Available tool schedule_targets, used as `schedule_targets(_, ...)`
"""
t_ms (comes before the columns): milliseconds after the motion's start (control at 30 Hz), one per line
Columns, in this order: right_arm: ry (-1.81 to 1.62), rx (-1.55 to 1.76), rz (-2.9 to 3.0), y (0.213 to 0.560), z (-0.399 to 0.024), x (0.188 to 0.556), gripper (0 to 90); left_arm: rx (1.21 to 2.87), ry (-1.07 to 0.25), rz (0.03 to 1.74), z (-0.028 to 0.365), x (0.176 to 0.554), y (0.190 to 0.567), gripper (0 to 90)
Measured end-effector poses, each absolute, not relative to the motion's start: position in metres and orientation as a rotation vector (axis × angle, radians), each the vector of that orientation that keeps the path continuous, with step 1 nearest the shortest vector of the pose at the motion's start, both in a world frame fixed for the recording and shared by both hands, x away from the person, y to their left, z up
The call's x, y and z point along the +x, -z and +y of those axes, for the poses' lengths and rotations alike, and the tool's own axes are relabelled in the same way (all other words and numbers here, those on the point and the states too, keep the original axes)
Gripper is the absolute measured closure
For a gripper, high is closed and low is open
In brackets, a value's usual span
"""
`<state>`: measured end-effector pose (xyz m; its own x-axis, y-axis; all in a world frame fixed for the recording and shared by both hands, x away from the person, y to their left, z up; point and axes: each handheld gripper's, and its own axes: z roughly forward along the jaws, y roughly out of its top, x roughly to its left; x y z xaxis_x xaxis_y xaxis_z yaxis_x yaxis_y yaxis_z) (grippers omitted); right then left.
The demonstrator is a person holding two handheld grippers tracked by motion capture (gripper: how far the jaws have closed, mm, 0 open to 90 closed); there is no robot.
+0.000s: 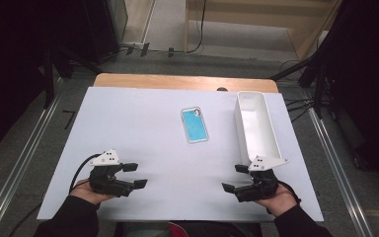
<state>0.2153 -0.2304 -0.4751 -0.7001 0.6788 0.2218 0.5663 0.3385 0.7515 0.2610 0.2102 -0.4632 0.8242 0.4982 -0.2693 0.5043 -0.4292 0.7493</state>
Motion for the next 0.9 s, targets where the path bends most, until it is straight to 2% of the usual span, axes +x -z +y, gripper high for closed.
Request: schedule_targets(900,-1.311,1.152,2.467,0.4730,-0.2289,0.2150,15.6,2.092,0.013,0.735,0.2112,0.2599,0.4628,26.9)
